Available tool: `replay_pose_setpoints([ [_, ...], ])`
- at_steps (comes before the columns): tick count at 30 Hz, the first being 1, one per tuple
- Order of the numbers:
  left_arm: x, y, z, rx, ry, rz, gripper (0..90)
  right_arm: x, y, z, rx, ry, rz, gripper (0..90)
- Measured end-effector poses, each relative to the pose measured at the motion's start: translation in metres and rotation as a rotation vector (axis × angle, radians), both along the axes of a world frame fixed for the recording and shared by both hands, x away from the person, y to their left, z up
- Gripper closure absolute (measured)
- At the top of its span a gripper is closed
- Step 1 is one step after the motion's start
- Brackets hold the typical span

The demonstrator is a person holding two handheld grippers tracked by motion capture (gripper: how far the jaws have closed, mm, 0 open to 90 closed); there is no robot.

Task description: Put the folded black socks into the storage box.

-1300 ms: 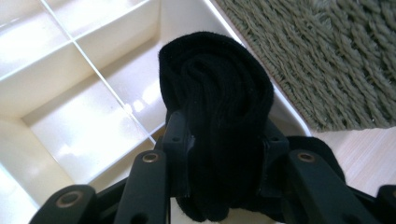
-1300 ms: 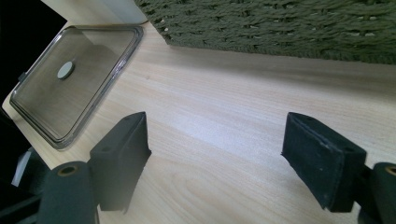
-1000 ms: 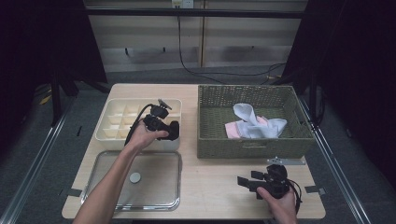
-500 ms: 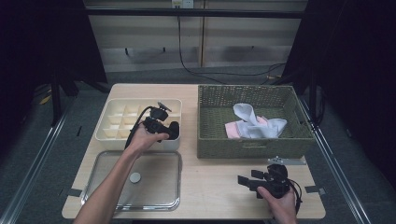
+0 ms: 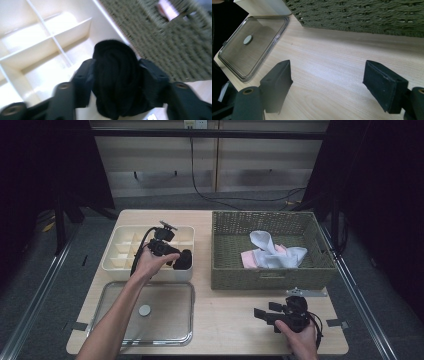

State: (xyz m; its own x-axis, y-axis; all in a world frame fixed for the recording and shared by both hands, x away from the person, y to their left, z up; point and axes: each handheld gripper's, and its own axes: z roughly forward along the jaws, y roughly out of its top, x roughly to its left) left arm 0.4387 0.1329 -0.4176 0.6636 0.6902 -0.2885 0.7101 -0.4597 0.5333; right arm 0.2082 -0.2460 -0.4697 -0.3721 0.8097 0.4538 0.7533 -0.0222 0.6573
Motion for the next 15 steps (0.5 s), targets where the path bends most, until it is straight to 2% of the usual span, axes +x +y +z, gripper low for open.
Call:
replay_pose_setpoints([
  [1, 0.000, -0.001, 0.001, -0.002, -0.009, 0.007, 55.0, 0.000, 0.000, 0.000, -0.001, -0.001, 0.002, 22.2],
  [3, 0.001, -0.005, 0.001, -0.010, -0.006, -0.007, 60.0, 0.000, 0.000, 0.000, -0.001, 0.000, 0.002, 22.2],
  [7, 0.004, -0.007, -0.002, 0.015, 0.009, 0.000, 71.3, -0.001, 0.000, 0.000, 0.000, 0.001, 0.009, 22.2],
  [10, 0.002, -0.008, -0.006, 0.026, 0.009, 0.011, 73.8, -0.001, 0.000, 0.000, -0.001, 0.000, 0.009, 22.2],
  [13, 0.001, -0.006, -0.010, 0.041, 0.017, -0.007, 75.0, -0.002, 0.000, 0.000, 0.000, 0.000, 0.008, 22.2],
  [15, 0.001, -0.005, -0.014, 0.014, 0.030, 0.006, 75.5, -0.002, 0.000, 0.000, 0.000, 0.000, 0.008, 22.2],
])
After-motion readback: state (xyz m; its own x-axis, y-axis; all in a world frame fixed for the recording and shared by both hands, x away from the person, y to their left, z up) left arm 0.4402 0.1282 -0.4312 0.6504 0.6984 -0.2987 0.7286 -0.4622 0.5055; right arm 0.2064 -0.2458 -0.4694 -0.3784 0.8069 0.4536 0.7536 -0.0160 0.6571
